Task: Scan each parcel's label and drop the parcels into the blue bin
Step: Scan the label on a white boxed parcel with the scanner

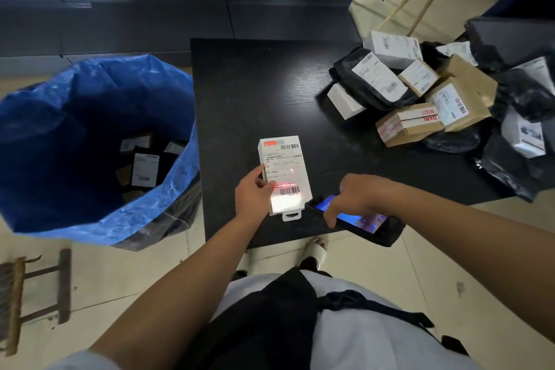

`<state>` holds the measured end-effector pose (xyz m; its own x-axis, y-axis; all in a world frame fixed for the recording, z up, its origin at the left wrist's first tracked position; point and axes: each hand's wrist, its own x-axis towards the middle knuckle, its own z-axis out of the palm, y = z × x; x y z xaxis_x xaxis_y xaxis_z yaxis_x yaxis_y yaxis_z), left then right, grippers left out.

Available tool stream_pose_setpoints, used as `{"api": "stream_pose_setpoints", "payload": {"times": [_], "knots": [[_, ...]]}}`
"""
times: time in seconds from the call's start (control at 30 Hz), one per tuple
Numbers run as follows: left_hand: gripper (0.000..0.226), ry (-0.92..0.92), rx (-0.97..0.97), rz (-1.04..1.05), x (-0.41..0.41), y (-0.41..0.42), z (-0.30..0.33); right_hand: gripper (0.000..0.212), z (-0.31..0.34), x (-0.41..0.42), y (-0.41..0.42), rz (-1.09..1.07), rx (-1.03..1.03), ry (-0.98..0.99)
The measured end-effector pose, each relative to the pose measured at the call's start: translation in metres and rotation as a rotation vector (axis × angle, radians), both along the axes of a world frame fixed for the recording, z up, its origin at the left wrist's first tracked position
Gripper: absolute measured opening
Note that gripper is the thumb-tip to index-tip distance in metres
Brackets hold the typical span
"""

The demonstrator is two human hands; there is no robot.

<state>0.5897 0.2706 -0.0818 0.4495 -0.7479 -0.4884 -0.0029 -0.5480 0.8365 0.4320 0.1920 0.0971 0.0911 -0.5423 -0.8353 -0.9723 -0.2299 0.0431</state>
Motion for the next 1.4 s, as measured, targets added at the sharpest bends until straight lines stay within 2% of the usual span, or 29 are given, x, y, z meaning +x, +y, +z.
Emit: {"api": "stream_pose_setpoints", "payload": {"times": [0.4,0.57,0.63,0.77,0.83,0.93,1.0,1.17,1.3,1.4], "knots": [[0.053,-0.015,0.041,0.012,-0.001,-0.001,0.005,0.045,0.003,-0.022,-0.004,-0.074,0.052,-0.027],[0.05,-0.083,0.116,0.019,-0.005,-0.007,0.006,0.044,-0.008,-0.048,-0.011,-0.222,0.165,-0.185],[0.059,-0.124,0.138,0.018,-0.011,-0.01,0.012,0.043,-0.01,-0.064,-0.013,-0.352,0.198,-0.298],[0.102,-0.274,0.266,-0.004,-0.04,-0.015,0.03,0.033,-0.016,-0.107,-0.01,-0.625,0.149,-0.53],[0.112,-0.349,0.335,-0.035,-0.058,-0.014,0.037,0.036,-0.02,-0.129,-0.008,-0.752,0.095,-0.621],[0.119,-0.483,0.42,-0.107,-0.081,-0.019,0.038,0.029,-0.026,-0.154,-0.013,-0.856,0.043,-0.711],[0.118,-0.581,0.47,-0.145,-0.092,-0.022,0.038,0.029,-0.027,-0.167,-0.021,-0.869,0.045,-0.767],[0.115,-0.61,0.592,-0.126,-0.104,-0.033,0.043,0.037,-0.033,-0.189,-0.047,-0.836,0.104,-0.852],[0.113,-0.727,0.65,-0.203,-0.104,-0.027,0.055,0.037,-0.041,-0.194,-0.06,-0.808,0.165,-0.874],[0.112,-0.694,0.68,-0.139,-0.1,-0.013,0.066,0.039,-0.05,-0.187,-0.066,-0.767,0.23,-0.869]]}}
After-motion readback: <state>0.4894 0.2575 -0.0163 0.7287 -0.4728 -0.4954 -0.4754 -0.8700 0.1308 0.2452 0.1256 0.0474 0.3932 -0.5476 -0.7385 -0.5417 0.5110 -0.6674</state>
